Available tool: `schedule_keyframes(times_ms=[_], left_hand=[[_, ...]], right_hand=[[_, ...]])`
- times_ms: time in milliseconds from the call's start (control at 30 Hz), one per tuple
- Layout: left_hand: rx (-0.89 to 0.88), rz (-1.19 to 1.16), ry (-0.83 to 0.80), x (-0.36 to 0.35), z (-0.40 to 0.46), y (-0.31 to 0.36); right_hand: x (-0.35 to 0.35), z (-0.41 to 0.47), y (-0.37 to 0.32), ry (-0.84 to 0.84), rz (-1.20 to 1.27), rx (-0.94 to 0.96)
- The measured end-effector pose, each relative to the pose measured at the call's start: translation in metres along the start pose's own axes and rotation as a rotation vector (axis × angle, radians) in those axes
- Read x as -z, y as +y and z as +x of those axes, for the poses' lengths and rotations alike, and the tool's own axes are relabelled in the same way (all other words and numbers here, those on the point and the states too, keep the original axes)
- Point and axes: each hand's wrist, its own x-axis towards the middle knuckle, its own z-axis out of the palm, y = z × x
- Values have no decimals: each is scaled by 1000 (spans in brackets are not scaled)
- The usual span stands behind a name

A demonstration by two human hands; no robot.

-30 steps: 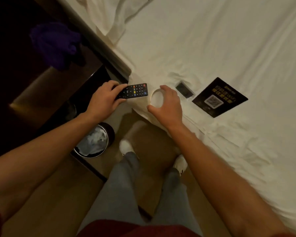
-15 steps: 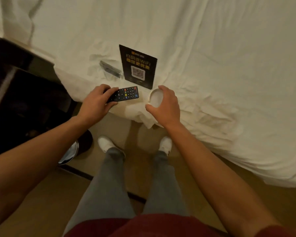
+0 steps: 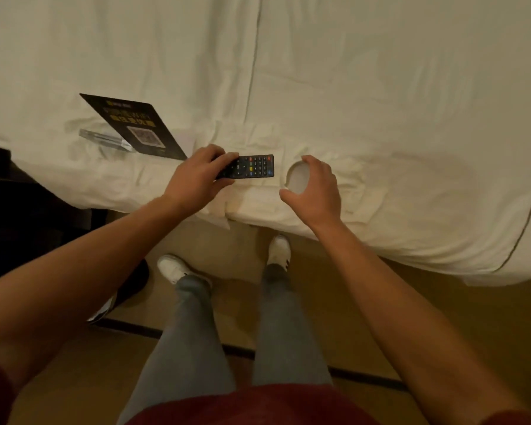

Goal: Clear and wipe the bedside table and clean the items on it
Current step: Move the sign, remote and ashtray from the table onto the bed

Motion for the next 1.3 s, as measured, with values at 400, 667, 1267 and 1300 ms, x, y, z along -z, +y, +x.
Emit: schedule_keyframes(times_ms=[400, 667, 1267, 1300], left_hand=[[-87, 120, -112, -45, 80, 21], [-89, 109, -161, -52, 94, 16], [-129, 51, -183, -53, 94, 10], [-125, 15, -159, -51, 92, 11]], right_hand=[[11, 34, 61, 62, -106, -84], [5, 47, 70, 31, -184, -85], [-5, 48, 54, 45, -273, -142], [-4, 48, 49, 72, -261, -140]])
